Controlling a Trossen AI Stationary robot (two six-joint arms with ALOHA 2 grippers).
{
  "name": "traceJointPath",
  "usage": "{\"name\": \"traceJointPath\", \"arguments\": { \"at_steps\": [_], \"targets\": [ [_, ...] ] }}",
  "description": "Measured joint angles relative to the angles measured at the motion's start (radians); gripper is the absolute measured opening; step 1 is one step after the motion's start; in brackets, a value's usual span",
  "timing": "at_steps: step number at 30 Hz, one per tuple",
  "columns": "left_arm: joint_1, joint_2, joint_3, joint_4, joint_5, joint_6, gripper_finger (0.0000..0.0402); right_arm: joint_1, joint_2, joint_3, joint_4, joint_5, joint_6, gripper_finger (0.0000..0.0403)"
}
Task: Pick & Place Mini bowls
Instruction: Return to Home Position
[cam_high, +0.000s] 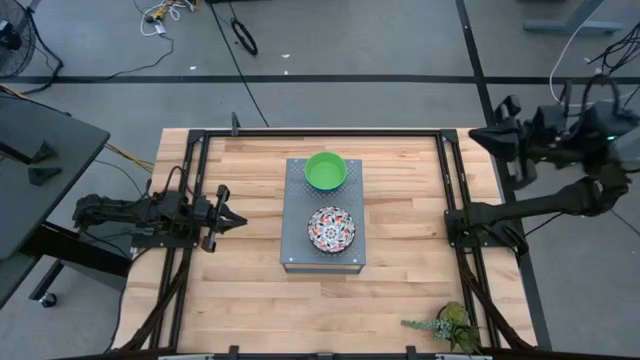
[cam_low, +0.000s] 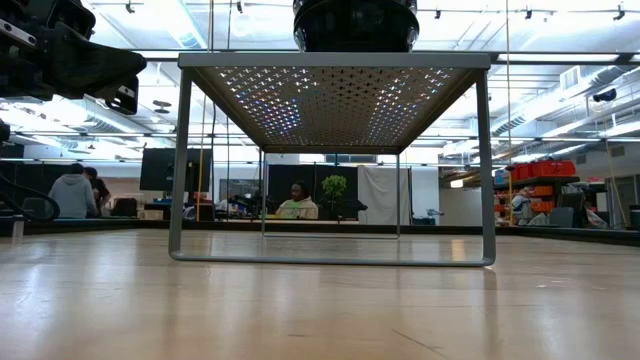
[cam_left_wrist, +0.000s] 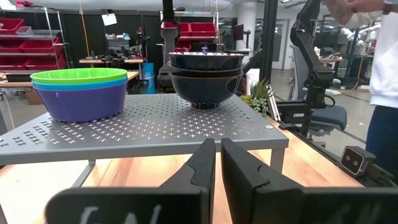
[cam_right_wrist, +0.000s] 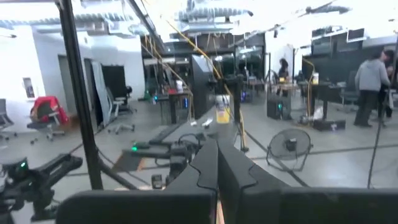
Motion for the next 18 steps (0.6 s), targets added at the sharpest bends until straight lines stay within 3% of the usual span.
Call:
{"name": "traceJointPath", "arguments": {
  "at_steps": [9,18],
  "targets": [
    [0.0,0.0,0.0,0.0,0.0,0.0,0.003,0.0,0.0,-0.263,0.34,-0.013,-0.004,0.0003],
    [0.0,0.0,0.0,0.0,0.0,0.0,0.003,0.001,-0.01,-0.499,0.572,-0.129,0.029,0.0003]
  ]
}}
